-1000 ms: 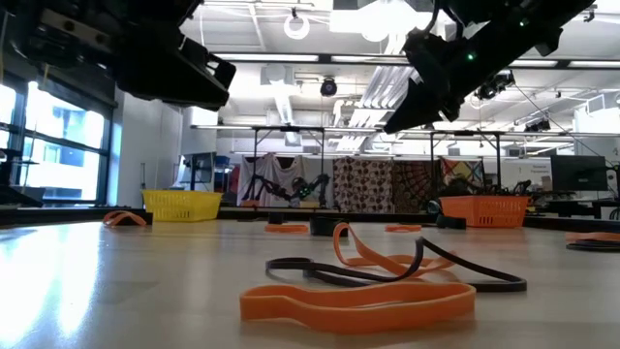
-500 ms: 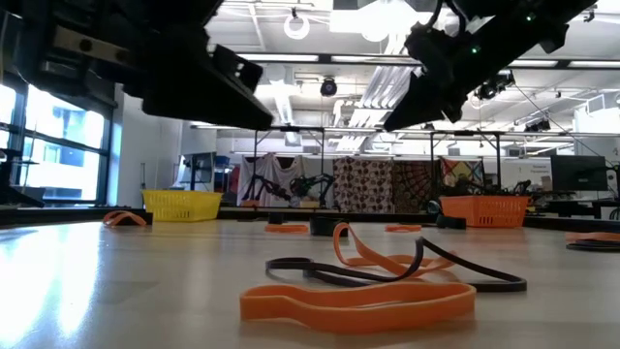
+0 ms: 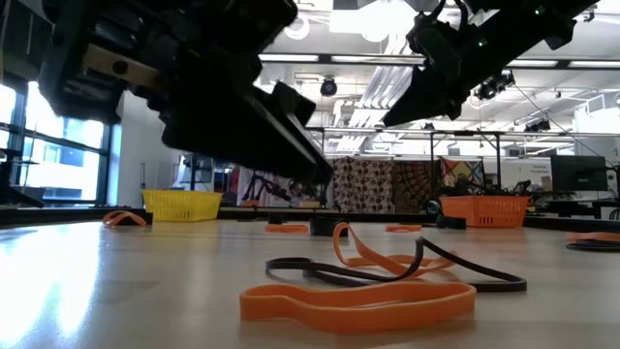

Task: Sort rubber bands into baskets
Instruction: Put the orange rubber band into the green bin

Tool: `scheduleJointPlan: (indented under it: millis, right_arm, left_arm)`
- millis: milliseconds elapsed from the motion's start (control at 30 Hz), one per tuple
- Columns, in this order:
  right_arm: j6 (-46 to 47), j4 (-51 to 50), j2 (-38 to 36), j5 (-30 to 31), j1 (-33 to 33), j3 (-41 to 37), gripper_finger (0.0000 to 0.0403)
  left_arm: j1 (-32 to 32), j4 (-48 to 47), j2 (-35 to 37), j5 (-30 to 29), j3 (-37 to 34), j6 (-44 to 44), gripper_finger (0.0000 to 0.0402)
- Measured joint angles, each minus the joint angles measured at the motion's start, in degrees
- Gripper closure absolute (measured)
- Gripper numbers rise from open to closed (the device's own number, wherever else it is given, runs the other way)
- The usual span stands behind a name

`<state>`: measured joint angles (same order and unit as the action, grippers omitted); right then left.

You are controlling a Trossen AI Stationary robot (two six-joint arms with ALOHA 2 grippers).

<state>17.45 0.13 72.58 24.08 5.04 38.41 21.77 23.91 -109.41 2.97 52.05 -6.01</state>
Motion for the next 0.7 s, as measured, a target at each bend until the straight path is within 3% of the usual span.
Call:
scheduleJointPlan:
  millis: [167,433,700]
  right_arm:
    - [-1.4,0.8,0.0,0.1,0.0,0.0,0.0403]
    - [-2.5,1.1,0.0,0.1,0.0,0.0,0.0403]
    - [-2.3,2.2,0.0,0.1,0.0,0.0,0.0403]
  left_arm:
    - [-0.5,0.1,-0.8,-0.5,0.5,0.8,0.0275]
    - [-0.9,-0.3,-1.8,-2.7,0.6,1.6,0.0273]
    - [-1.4,-0.6,-7.3,-3.1,4.5,1.6,0.0273]
